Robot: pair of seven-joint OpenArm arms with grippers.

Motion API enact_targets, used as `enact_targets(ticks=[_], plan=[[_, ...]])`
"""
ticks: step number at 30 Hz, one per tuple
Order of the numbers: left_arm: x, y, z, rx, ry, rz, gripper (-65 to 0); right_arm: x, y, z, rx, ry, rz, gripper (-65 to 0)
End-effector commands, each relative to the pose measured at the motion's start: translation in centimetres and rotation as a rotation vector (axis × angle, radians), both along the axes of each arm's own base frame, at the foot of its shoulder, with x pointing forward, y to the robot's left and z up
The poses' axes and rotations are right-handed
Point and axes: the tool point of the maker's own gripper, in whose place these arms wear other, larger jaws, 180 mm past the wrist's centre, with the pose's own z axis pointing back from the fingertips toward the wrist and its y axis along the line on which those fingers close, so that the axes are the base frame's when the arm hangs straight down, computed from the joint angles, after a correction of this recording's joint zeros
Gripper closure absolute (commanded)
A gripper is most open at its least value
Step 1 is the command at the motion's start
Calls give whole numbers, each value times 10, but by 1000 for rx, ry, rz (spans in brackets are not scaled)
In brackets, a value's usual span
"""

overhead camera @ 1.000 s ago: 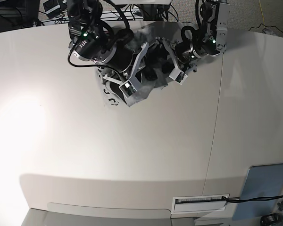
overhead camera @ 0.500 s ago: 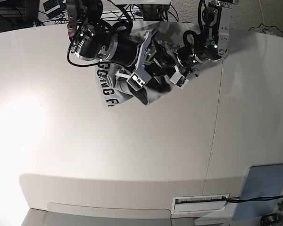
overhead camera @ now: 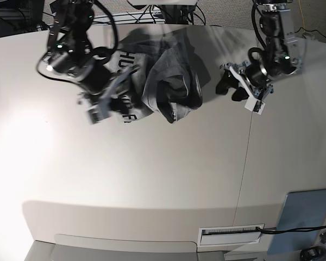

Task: Fold the T-shirt properly

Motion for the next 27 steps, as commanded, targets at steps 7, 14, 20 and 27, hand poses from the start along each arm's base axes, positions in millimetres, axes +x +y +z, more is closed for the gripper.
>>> enact_targets(ticks=[7, 14, 20, 27], plan=[[-40, -50, 39, -245, 43, -187, -322, 6, -112, 15, -194, -47, -236, -234], [-82, -108, 38, -331, 176, -363, -317, 1, -163, 26, -284, -56, -342, -234], [-80, -130, 10, -193, 229, -292, -317, 0, -163, 25, -286, -48, -342, -234], [-79, -136, 14, -204, 189, -309, -197, 0, -163, 25, -287, -45, -341, -234]])
